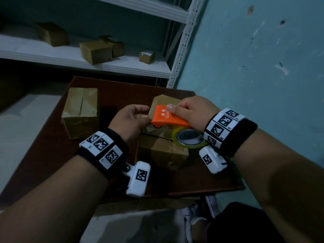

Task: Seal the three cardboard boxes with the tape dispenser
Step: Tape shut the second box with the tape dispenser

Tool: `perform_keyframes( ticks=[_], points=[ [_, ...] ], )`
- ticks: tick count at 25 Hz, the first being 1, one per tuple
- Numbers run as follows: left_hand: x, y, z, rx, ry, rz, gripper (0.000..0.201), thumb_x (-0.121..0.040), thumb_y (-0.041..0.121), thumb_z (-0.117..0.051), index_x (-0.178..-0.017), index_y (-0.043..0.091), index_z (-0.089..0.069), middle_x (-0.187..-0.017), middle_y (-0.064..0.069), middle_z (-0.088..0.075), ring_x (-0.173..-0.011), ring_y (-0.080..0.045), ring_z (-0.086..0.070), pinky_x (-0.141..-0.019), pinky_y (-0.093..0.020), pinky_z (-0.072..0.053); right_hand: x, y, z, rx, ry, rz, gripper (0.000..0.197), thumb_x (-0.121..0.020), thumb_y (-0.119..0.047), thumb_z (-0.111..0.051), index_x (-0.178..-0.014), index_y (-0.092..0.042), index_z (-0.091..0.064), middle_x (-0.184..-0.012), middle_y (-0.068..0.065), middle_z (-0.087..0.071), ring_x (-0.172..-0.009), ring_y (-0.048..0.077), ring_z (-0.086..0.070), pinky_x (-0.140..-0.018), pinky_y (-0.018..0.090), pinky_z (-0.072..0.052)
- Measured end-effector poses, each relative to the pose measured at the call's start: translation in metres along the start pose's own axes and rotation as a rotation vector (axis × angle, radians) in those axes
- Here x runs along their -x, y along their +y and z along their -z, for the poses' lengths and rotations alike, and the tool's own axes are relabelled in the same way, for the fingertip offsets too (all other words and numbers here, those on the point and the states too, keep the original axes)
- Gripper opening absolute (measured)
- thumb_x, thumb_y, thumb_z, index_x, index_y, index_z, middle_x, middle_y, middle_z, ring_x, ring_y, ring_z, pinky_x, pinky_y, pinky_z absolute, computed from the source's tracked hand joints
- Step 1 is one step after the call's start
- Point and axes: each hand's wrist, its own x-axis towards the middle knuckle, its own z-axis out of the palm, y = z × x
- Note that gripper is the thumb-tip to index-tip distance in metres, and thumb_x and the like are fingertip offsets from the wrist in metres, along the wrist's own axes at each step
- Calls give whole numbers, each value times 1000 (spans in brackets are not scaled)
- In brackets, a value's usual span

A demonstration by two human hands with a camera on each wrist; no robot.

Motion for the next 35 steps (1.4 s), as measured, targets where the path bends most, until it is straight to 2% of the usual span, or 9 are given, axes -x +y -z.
perform_keyframes(
  ticks=[4, 8, 12, 18, 23, 27, 30, 32, 35],
  points=[
    [-1, -5, 1, -43, -78, -18, 26, -100, 12, -67, -126, 14, -67, -105, -8, -80, -99, -23, -77, -90, -46, -61, 3, -1, 4, -24, 5, 2, 54, -100, -71, -44, -72, -28, -61, -73, -3, -59, -70, 17, -61, -68, 32, -41],
    [3, 1, 1, 50, -134, -27, 20, -103, 12, -59, -114, 15, -75, -104, -8, -80, -100, -24, -77, -88, -41, -59, 6, -2, 11, -32, 46, 15, 52, -99, -71, -46, -84, -26, -70, -83, -3, -65, -78, 15, -63, -70, 32, -44],
    [5, 2, 4, 105, -175, -43, 20, -101, 10, -62, -114, 14, -77, -109, -14, -79, -108, -31, -75, -97, -48, -56, 8, -3, 14, -4, 62, 33, 52, -98, -71, -48, -88, -26, -72, -87, -3, -67, -80, 14, -64, -70, 32, -46],
    [11, 8, 6, -5, -188, -135, 20, -100, 10, -64, -117, 15, -74, -108, -6, -80, -104, -21, -76, -90, -35, -60, 8, -2, 17, -5, 84, 29, 54, -97, -72, -49, -92, -25, -75, -90, -3, -69, -83, 14, -65, -75, 33, -51],
    [18, 17, 5, -183, -138, -198, 19, -103, 7, -58, -103, 16, -75, -98, -3, -80, -92, -16, -76, -84, -33, -59, 10, -7, 22, 26, 87, 42, 54, -95, -74, -48, -94, -27, -74, -89, -6, -69, -82, 12, -65, -71, 31, -49],
    [18, 20, 3, -82, -89, -183, 18, -100, 5, -54, -90, 8, -69, -88, -12, -73, -79, -24, -67, -75, -33, -53, 10, -12, 25, -17, 138, 62, 49, -96, -72, -52, -92, -28, -74, -86, -7, -69, -80, 10, -65, -74, 31, -50],
    [18, 23, 2, -29, -78, -215, 8, -88, 16, -60, -84, 16, -66, -81, -9, -68, -71, -19, -59, -63, -27, -47, 10, -16, 28, -32, 173, 82, 46, -96, -71, -52, -89, -30, -72, -83, -8, -69, -77, 8, -64, -69, 29, -47],
    [18, 21, 3, -60, -76, -231, 12, -97, 10, -63, -86, 16, -66, -84, -11, -68, -73, -20, -59, -64, -28, -47, 9, -15, 29, -28, 170, 85, 45, -96, -71, -51, -89, -31, -71, -83, -8, -69, -77, 8, -64, -69, 29, -47],
    [20, 21, 3, -108, -91, -259, 6, -100, 0, -63, -101, 5, -67, -89, -17, -75, -76, -20, -68, -69, -25, -53, 8, -13, 28, -24, 172, 83, 47, -96, -71, -51, -91, -29, -73, -84, -9, -69, -78, 8, -65, -73, 30, -50]
  ],
)
